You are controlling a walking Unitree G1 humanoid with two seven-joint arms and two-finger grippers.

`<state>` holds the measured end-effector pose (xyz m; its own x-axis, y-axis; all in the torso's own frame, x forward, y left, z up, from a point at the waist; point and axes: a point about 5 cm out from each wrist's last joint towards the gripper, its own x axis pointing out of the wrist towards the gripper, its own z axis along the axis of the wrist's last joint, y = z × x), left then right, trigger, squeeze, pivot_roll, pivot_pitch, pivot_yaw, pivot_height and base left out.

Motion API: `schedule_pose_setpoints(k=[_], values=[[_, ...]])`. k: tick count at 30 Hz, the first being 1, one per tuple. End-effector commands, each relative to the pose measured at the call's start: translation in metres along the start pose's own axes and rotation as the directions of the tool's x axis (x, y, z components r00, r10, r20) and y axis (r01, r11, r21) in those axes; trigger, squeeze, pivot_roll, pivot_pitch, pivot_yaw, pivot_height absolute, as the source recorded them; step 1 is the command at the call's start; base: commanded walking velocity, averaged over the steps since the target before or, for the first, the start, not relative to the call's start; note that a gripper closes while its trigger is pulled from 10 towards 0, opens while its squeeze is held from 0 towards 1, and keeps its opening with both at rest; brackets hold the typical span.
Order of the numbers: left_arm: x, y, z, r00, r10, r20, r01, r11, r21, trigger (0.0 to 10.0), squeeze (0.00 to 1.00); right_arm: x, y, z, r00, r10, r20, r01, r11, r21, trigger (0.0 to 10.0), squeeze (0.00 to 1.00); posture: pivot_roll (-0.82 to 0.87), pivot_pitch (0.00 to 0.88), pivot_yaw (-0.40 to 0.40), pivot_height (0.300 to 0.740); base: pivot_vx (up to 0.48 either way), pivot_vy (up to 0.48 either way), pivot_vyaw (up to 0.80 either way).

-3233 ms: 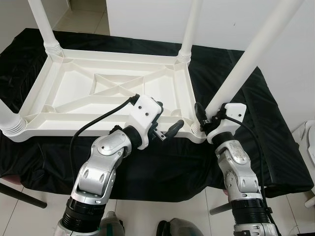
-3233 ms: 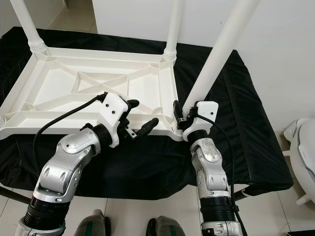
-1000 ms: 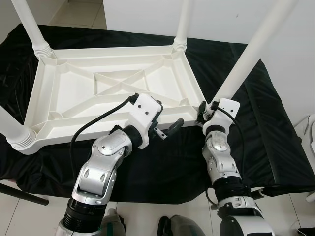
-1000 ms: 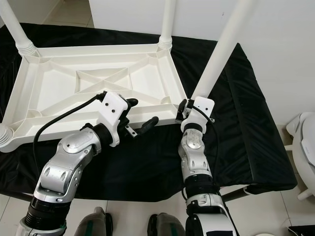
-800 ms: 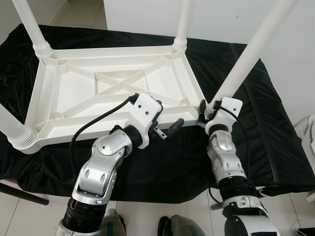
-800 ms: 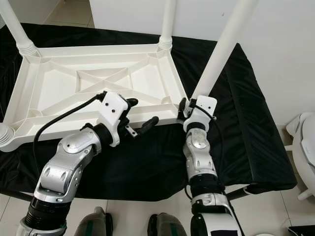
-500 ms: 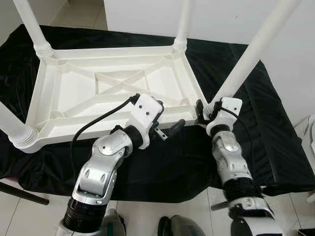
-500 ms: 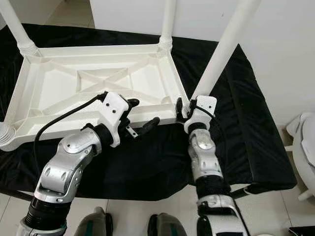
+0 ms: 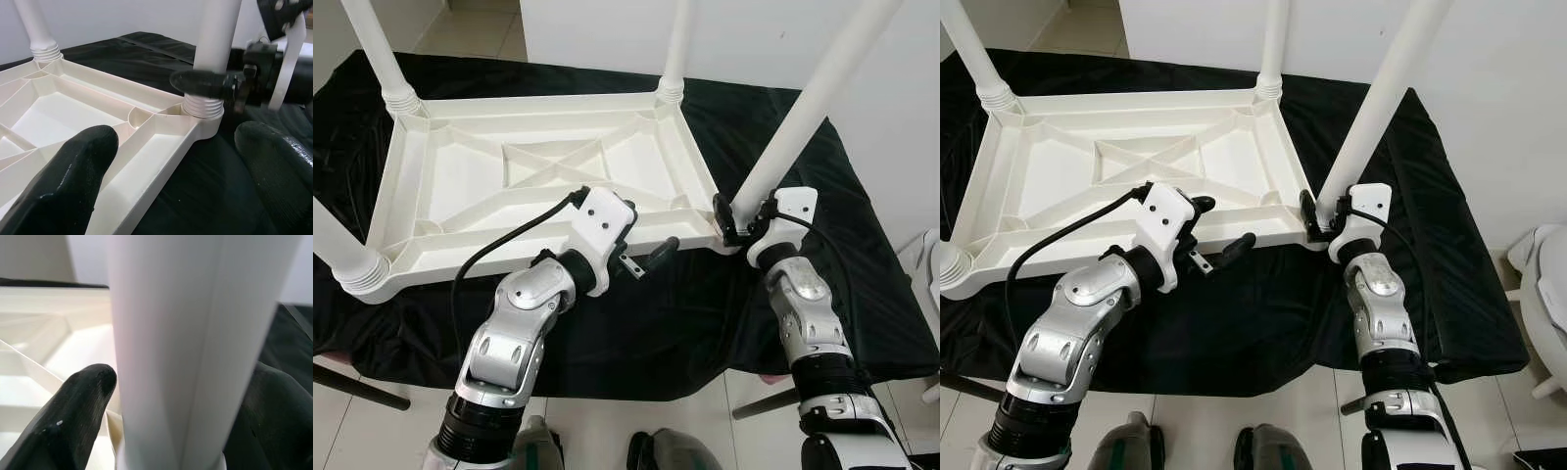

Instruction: Building children table

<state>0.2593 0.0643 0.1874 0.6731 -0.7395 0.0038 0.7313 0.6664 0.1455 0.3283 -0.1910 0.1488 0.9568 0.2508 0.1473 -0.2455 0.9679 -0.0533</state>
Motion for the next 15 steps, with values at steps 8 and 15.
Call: schedule_pose_setpoints(k=[8,15], values=[[-0.001,0.002,0.001,0.999,0.041,-0.004,-0.041,0.999,-0.001,10.0,0.0,0.008,-0.008,0.009,0.988,0.153,-0.005,-0.153,0.988,-0.02,10.0,0.0,0.01,0.05,-0.028,0.74,0.0,0.0,0.0],[-0.002,-0.013,-0.002,0.997,-0.067,-0.028,0.067,0.998,-0.004,10.0,0.0,0.01,-0.008,0.005,0.964,0.261,-0.058,-0.263,0.964,-0.036,10.0,0.0,0.01,0.046,-0.032,0.74,0.0,0.0,0.0]])
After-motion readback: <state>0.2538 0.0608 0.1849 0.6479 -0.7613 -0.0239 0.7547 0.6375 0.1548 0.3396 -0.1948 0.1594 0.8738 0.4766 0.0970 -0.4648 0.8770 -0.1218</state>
